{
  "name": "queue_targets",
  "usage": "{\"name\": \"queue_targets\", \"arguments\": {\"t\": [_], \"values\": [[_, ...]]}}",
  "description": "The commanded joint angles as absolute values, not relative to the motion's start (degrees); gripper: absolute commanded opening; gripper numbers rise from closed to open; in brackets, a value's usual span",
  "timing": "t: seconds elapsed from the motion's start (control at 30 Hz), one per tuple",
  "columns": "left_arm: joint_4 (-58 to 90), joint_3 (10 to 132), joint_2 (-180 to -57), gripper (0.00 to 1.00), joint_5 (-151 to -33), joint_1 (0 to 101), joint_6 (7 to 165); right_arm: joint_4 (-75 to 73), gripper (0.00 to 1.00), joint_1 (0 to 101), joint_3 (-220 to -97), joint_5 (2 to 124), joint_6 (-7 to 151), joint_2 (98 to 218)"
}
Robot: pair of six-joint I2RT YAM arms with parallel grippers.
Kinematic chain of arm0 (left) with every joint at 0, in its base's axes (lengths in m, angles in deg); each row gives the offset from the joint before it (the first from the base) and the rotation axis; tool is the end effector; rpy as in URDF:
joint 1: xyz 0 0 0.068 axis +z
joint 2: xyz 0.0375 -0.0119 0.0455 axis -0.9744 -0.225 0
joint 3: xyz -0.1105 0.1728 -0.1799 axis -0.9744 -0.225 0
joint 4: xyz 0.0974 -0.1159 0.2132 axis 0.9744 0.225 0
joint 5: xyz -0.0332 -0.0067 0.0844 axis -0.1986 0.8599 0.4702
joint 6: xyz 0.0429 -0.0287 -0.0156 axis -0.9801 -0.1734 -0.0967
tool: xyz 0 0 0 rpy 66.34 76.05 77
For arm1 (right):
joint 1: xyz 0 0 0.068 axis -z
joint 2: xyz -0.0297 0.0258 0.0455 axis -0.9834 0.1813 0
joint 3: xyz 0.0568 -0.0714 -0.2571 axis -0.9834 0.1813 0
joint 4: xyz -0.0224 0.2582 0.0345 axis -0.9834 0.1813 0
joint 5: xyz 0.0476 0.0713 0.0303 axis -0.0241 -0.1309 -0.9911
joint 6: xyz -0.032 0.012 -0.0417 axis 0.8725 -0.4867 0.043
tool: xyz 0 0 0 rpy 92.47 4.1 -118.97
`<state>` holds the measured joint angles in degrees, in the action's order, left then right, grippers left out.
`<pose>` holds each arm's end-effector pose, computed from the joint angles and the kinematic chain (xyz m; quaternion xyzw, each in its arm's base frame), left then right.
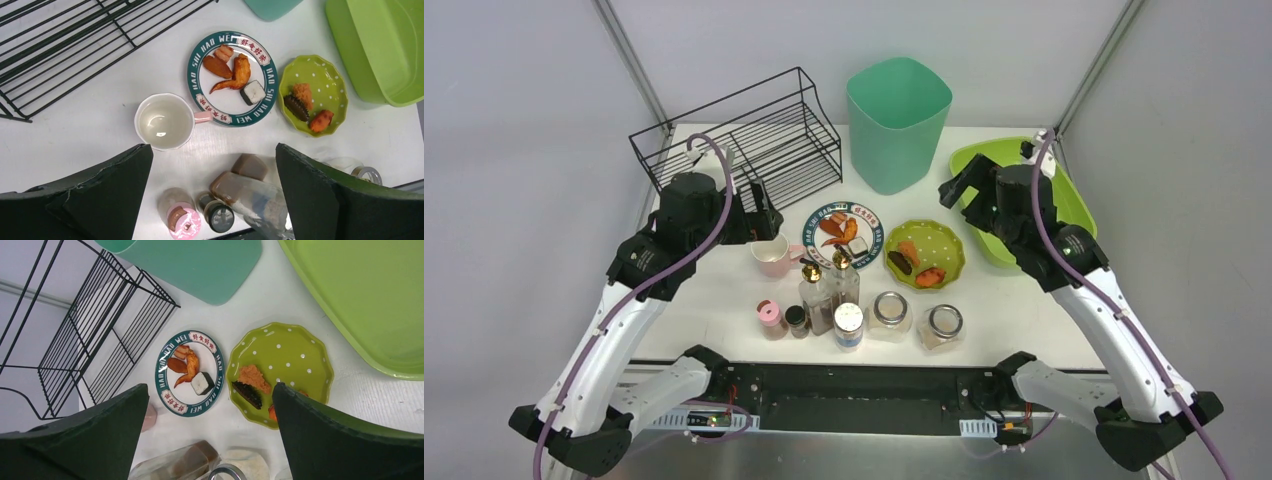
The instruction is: Clear the kitchen counter
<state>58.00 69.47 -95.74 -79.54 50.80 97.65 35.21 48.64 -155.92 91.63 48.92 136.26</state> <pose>0.1599 -0.0758 0.4137 0.0027 0.8303 -0.2043 0.5185 0.1847 0.0961 0.4149 0.0894 0.8225 0.1453 0.5426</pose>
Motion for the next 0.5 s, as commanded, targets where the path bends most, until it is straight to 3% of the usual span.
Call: {"name": "queue_targets", "arguments": {"t": [0.0, 0.3, 0.47], "values": [[59.3, 68.7, -92.6, 1.00, -80.0, 50.9, 98.5, 30.9, 0.99, 48.4, -152.6, 89.3, 50.8, 132.0], [67.8, 72.5, -100.4, 1.00, -83.6, 50.9, 96.4, 30.4, 0.99, 48.2, -150.9, 70.7, 56.4, 129.1], [67.8, 70.2, -97.7, 1.00, -89.7, 50.9, 95.0, 28.9, 0.99, 47.6, -147.9, 61.3, 58.8, 125.3]]}}
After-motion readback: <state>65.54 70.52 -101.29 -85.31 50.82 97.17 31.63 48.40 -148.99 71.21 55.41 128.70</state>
